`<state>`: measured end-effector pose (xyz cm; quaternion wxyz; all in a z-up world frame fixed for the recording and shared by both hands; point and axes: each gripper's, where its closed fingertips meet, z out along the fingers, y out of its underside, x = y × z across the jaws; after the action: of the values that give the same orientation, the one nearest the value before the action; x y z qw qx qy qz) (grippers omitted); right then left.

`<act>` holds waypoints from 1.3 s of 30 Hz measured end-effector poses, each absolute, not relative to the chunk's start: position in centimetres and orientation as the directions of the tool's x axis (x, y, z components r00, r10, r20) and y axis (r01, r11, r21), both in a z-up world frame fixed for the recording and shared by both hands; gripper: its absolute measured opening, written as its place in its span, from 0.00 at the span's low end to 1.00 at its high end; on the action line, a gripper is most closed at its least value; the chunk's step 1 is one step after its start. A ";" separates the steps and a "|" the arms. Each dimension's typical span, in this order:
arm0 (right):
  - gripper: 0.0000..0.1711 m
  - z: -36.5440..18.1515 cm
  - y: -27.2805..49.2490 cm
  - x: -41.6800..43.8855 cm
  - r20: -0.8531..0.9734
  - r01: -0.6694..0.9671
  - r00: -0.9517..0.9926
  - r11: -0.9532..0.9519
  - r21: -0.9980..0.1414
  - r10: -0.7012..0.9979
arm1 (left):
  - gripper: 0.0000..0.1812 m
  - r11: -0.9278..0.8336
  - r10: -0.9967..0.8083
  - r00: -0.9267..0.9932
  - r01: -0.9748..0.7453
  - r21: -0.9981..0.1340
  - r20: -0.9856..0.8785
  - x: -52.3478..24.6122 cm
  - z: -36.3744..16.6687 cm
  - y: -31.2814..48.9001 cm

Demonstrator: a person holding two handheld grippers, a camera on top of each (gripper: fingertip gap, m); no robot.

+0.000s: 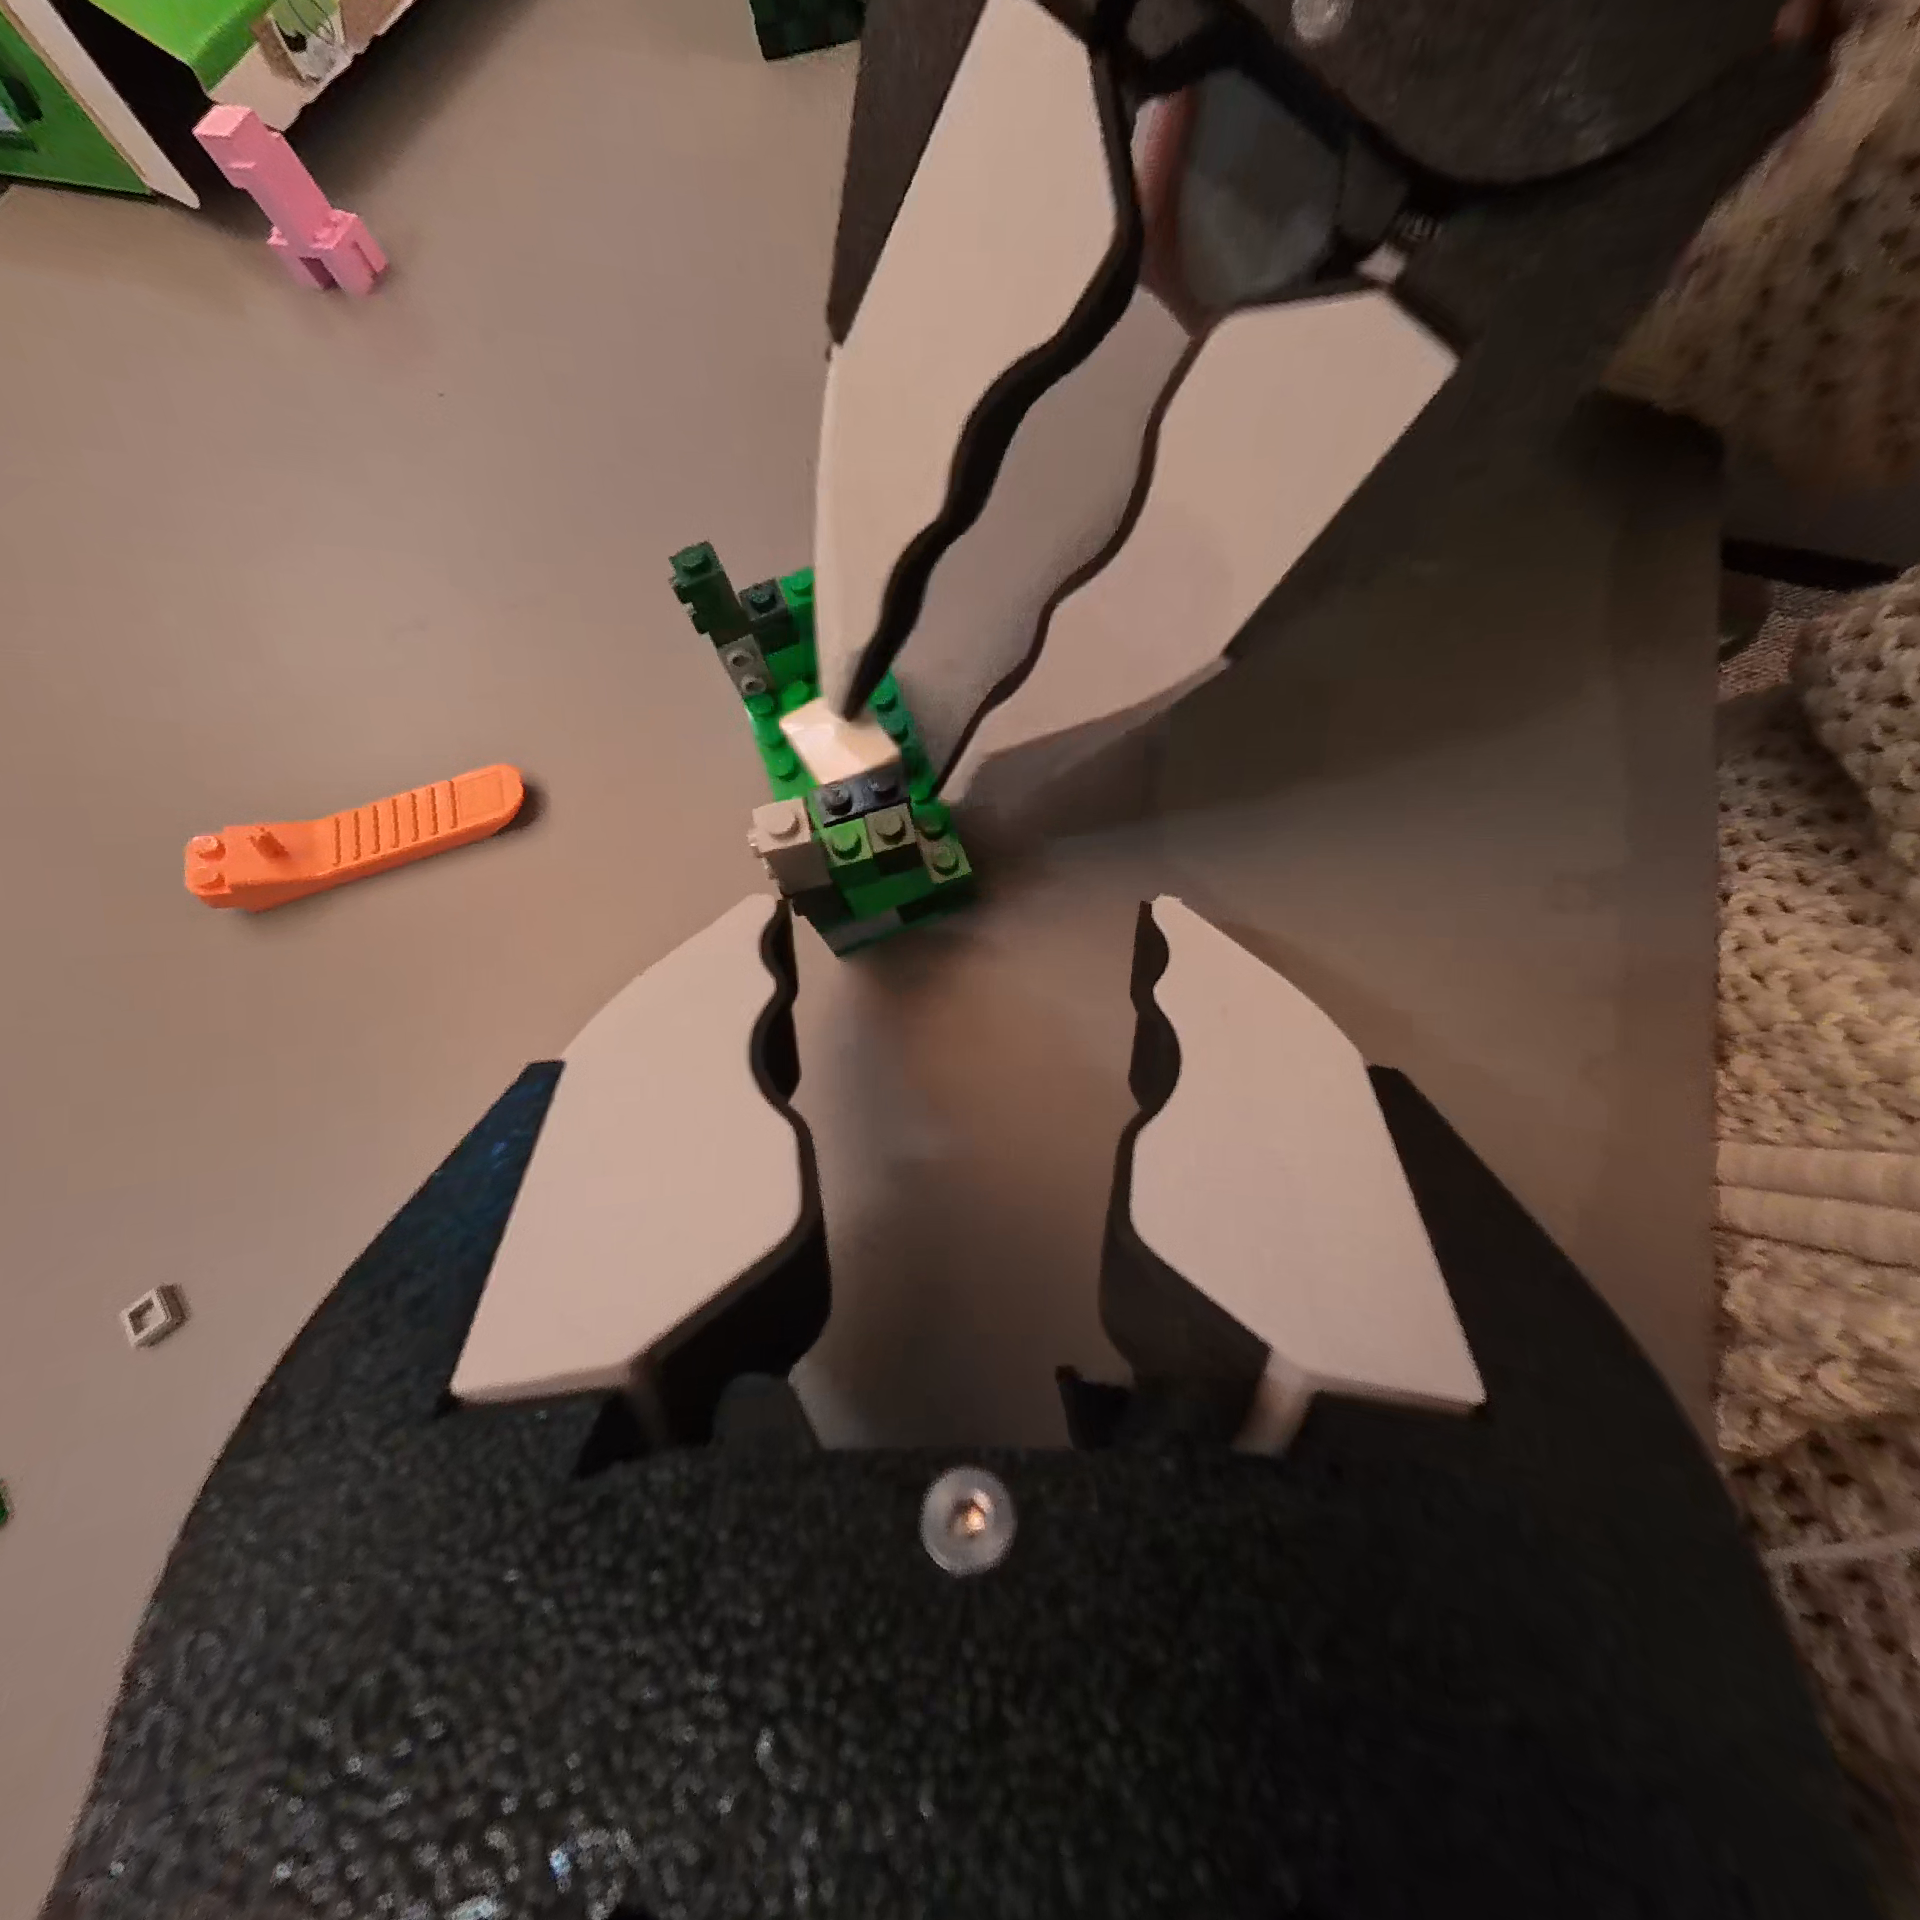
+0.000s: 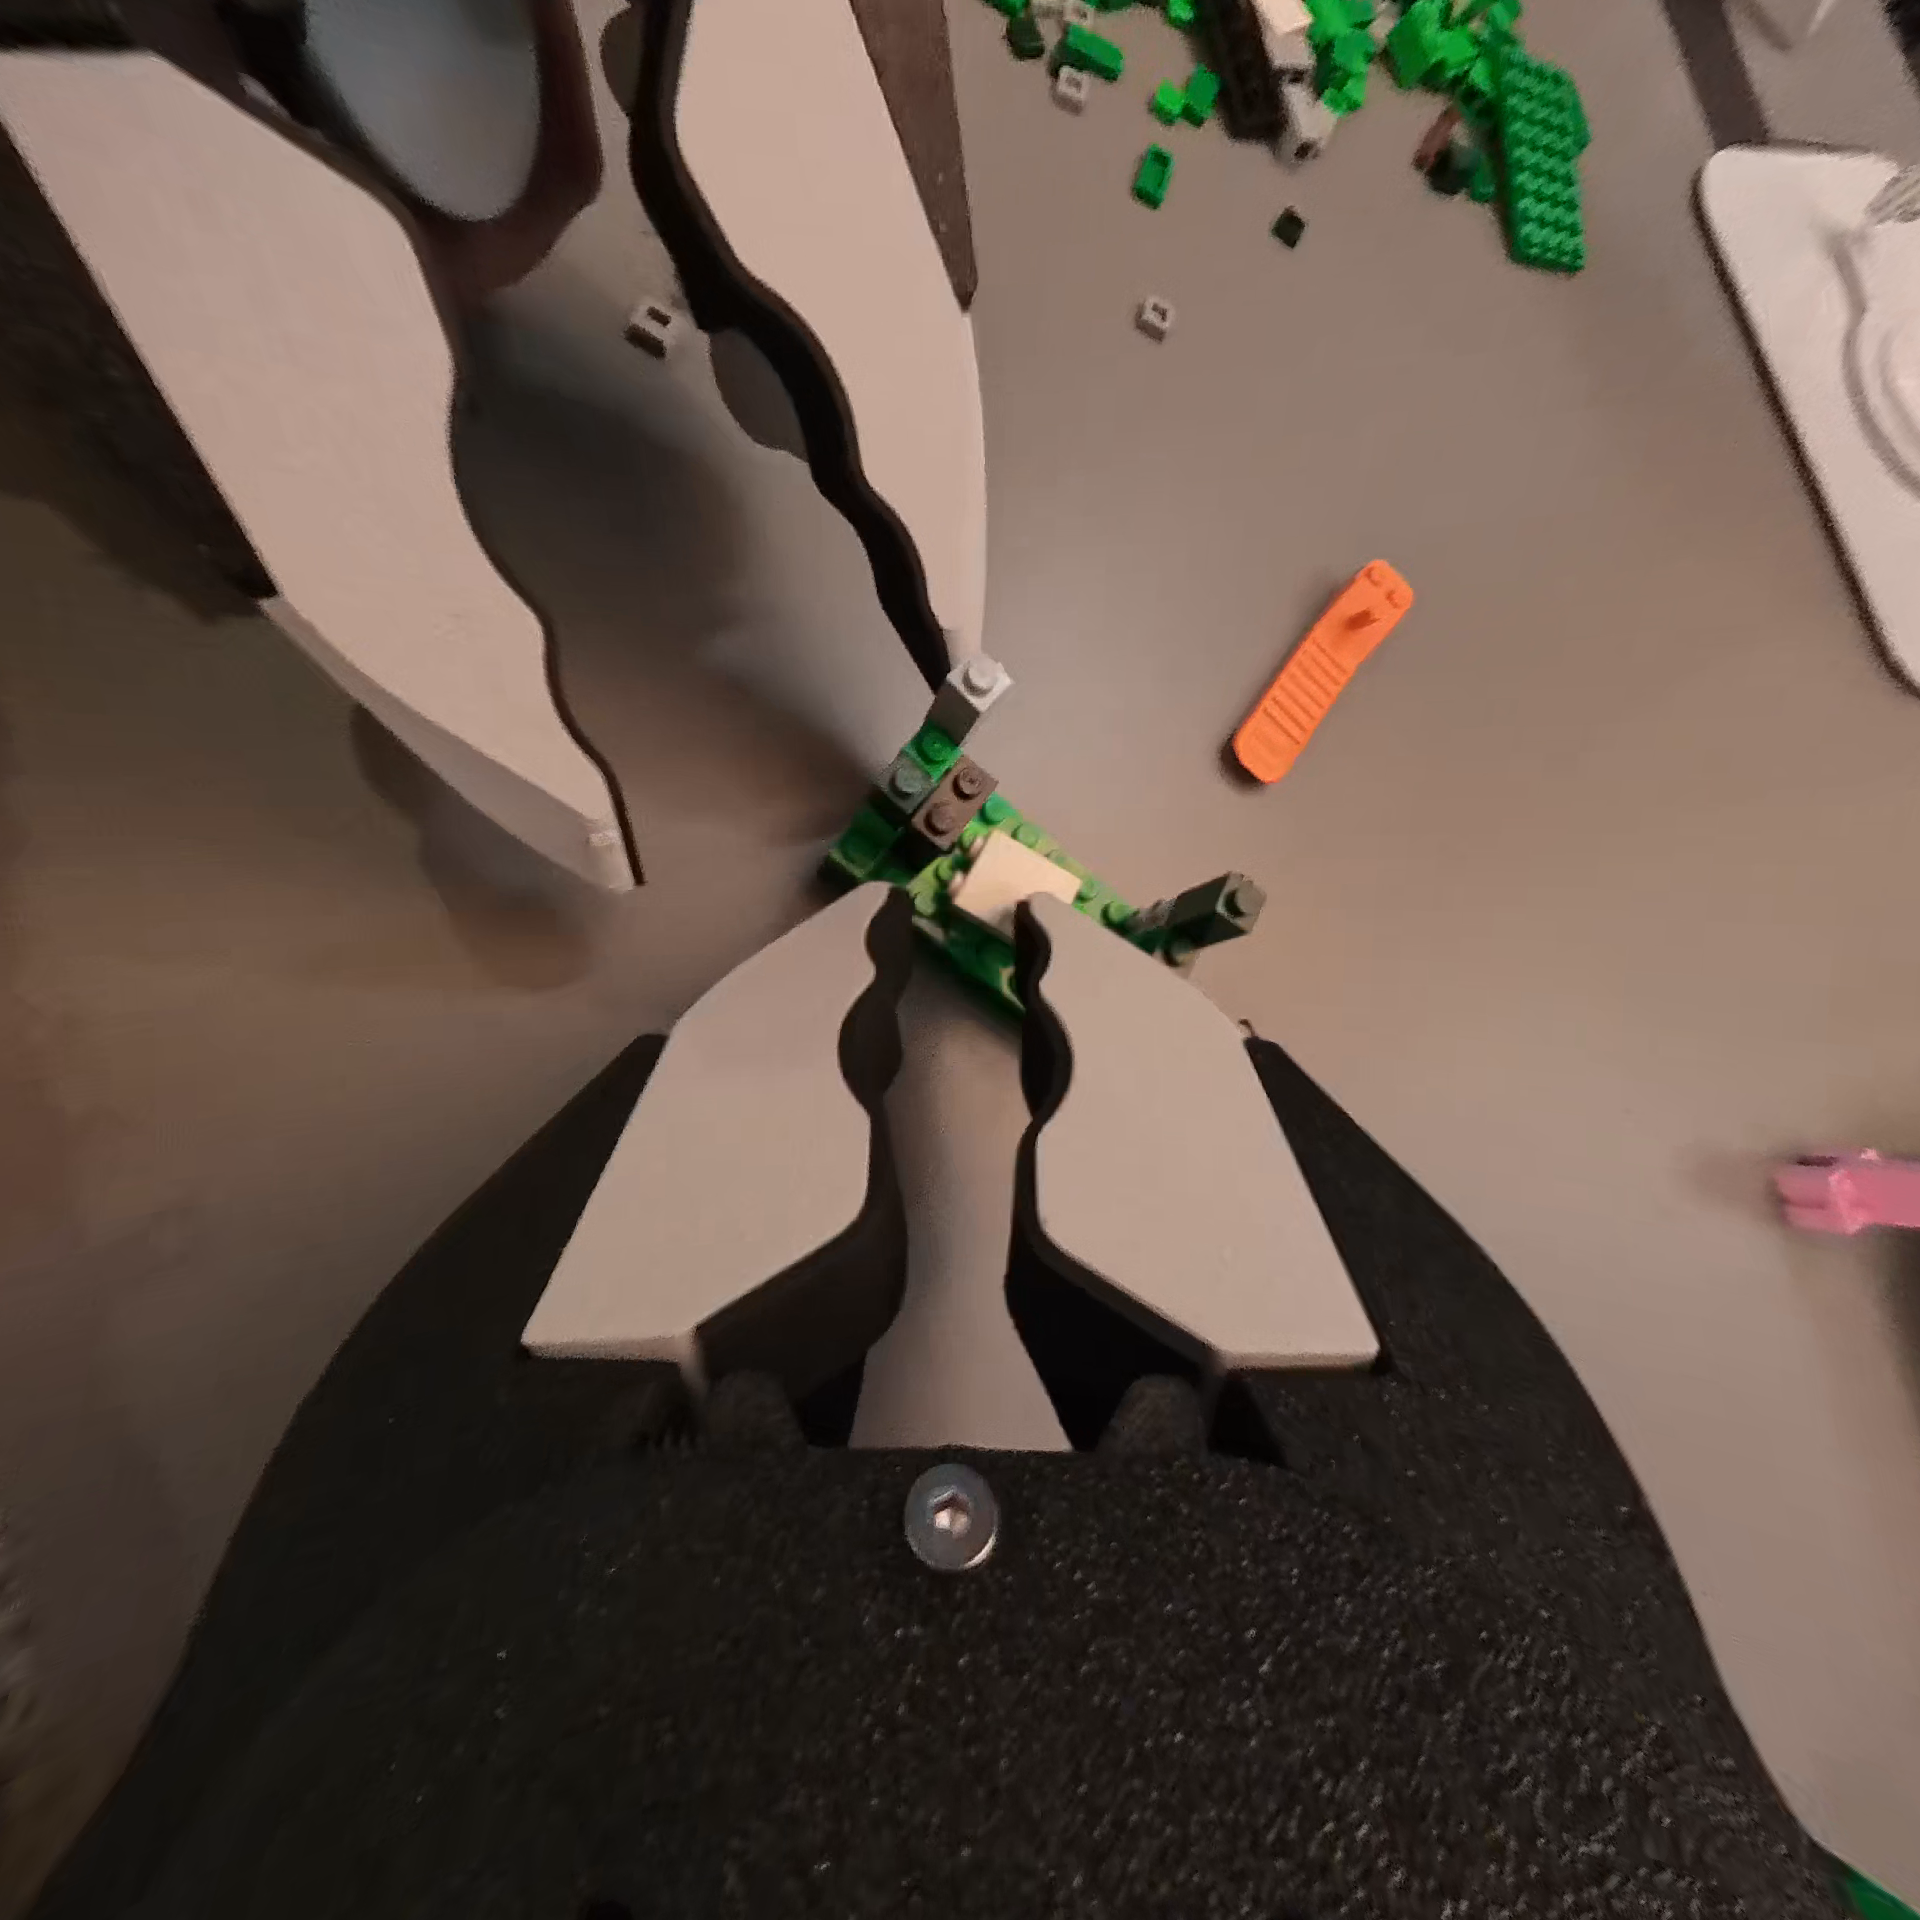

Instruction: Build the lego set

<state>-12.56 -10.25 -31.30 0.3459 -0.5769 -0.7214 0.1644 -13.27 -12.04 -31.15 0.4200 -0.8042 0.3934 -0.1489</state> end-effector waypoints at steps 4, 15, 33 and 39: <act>0.09 -30.9 -11.1 -11.4 0.140 0.739 -0.119 0.182 -0.649 0.983 | 0.33 -0.334 -0.762 0.641 -0.506 -0.795 -0.088 -13.1 -31.1 -12.0; 0.22 -31.6 -10.9 -13.1 0.391 0.683 -0.369 0.531 -0.501 0.843 | 0.33 -0.329 -0.772 0.629 -0.514 -0.792 -0.088 -12.7 -31.2 -12.1; 0.19 -30.7 -8.6 -13.1 0.131 0.584 -0.798 0.809 -0.076 0.588 | 0.31 -0.301 -0.755 0.649 -0.471 -0.830 -0.094 -14.0 -30.4 -12.8; 0.12 -31.8 -8.9 -13.1 0.052 0.528 -0.849 0.849 0.018 0.526 | 0.30 -0.295 -0.747 0.659 -0.449 -0.843 -0.089 -14.5 -30.1 -13.1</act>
<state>-13.08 -8.91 -31.78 0.0225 -0.2742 -0.9613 -0.0160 -14.48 -13.08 -30.09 0.4562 -0.7881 0.3796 -0.1632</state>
